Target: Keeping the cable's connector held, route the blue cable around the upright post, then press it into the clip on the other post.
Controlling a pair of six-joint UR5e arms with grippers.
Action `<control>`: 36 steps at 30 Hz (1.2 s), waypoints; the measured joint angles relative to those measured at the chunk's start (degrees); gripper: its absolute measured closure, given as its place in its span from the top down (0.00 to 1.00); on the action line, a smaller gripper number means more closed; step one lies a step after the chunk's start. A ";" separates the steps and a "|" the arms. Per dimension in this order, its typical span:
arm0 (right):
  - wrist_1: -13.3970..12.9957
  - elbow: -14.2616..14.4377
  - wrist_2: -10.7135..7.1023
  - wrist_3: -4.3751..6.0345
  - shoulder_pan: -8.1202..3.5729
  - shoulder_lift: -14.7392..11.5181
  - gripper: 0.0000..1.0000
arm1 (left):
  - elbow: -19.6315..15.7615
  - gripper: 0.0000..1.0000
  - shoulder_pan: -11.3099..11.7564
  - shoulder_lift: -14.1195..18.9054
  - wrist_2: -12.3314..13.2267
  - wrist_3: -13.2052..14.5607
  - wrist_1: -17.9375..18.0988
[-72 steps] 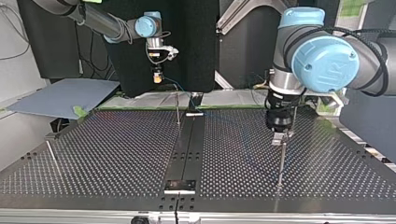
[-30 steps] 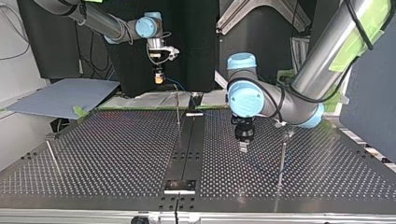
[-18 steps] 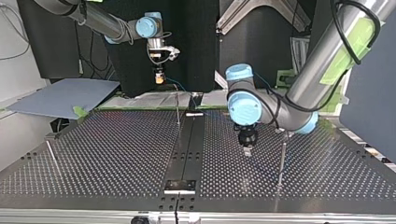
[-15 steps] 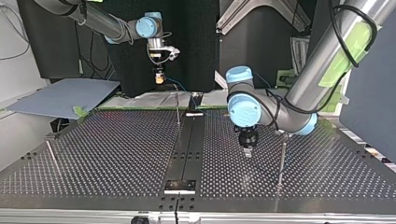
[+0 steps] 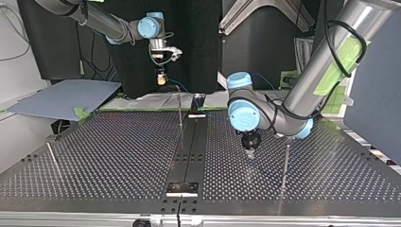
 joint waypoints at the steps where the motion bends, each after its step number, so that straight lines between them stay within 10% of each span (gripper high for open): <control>1: 0.00 0.00 0.00 0.00 0.00 0.00 0.00 | 0.00 1.00 0.05 0.00 -0.24 0.31 0.08; 16: 0.00 -0.01 0.00 0.02 0.00 0.00 0.00 | 0.01 1.00 -0.80 -0.54 -1.41 2.41 0.21; 36: 0.27 0.00 0.00 -0.04 0.00 0.00 0.00 | 0.01 1.00 -2.81 -9.62 -5.51 6.44 -4.04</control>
